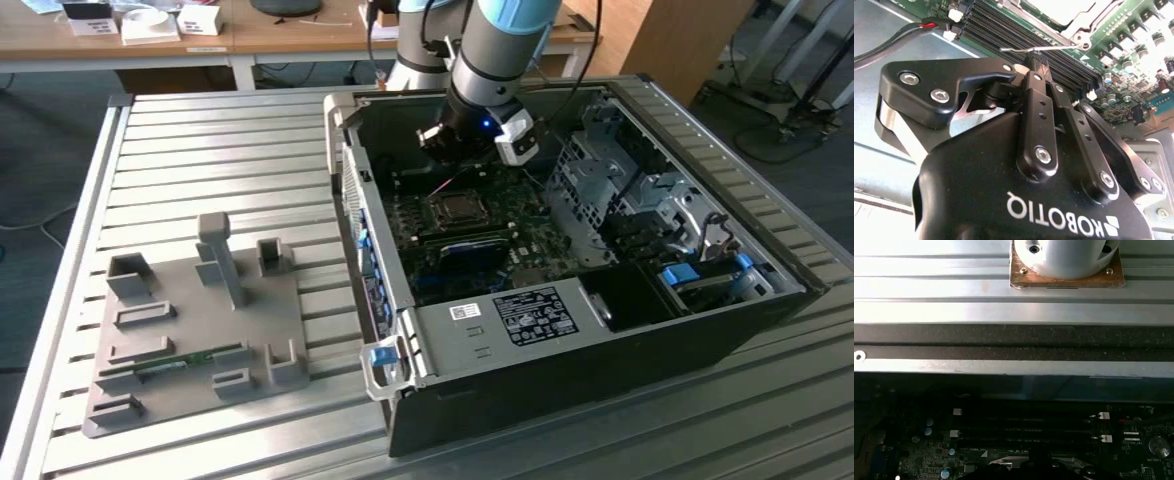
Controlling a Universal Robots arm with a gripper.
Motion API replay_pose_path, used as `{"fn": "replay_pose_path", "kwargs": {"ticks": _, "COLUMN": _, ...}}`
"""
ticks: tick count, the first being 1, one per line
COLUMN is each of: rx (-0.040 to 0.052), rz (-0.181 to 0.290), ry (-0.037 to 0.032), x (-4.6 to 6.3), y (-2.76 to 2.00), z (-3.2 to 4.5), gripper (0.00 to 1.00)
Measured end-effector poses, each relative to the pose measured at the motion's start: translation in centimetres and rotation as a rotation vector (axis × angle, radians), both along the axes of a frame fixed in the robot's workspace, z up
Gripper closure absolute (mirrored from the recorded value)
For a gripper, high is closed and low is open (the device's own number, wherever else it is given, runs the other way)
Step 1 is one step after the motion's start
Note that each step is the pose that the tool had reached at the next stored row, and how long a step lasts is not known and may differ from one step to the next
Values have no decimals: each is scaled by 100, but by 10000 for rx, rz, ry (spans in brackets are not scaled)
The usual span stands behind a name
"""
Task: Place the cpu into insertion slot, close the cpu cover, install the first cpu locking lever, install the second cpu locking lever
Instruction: 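Install the first cpu locking lever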
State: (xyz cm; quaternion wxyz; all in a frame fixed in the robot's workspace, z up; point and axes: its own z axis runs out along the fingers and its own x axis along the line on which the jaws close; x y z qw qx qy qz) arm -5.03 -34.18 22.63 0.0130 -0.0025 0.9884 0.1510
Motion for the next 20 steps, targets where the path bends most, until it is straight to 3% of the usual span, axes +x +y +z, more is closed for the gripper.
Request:
{"fn": "replay_pose_path", "kwargs": {"ticks": 5, "rx": 45, "rz": 0, "ry": -2, "x": 4, "y": 1, "z": -22, "gripper": 89}}
{"fn": "replay_pose_path", "kwargs": {"ticks": 20, "rx": 53, "rz": 1, "ry": 0, "x": 15, "y": 15, "z": -73, "gripper": 89}}
